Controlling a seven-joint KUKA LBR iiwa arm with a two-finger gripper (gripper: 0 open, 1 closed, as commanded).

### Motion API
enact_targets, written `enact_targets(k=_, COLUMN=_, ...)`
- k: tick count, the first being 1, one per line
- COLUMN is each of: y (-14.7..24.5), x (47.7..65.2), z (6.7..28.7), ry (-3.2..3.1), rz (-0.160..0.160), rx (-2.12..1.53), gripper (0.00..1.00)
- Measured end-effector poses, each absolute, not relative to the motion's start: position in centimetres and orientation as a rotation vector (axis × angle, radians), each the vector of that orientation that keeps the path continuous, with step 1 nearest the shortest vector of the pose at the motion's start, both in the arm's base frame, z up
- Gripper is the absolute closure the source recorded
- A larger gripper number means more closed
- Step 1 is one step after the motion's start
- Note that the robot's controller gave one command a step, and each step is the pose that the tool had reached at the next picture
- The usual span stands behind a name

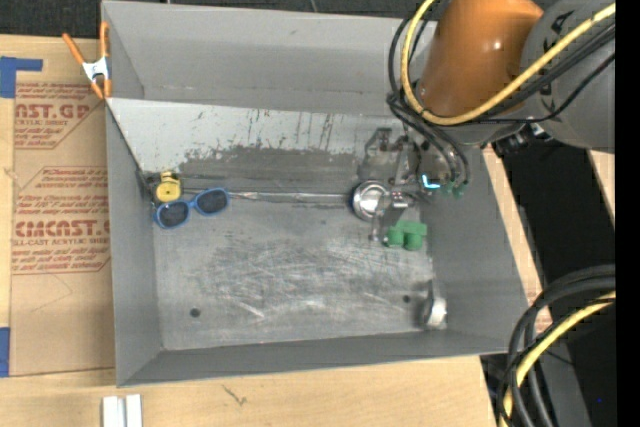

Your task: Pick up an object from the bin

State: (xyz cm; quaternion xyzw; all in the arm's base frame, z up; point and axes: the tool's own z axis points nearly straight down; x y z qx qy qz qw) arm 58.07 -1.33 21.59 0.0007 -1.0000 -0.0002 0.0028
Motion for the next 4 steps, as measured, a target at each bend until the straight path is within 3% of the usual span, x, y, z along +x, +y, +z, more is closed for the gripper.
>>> enact_targets(k=1, y=-9.9, x=59.3, z=8.5, ry=-3.145, rz=-0.002, rx=0.236, gripper=0.0)
enact_targets(k=2, y=-13.8, x=56.9, z=10.0, ry=-3.087, rz=0.0, rx=-0.589, gripper=0.0)
enact_targets(k=3, y=-13.0, x=55.4, z=9.9, ry=-3.055, rz=-0.002, rx=-0.733, gripper=0.0)
enact_targets(k=4, y=-12.4, x=55.3, z=7.2, ry=-3.018, rz=-0.001, rx=-0.898, gripper=0.0)
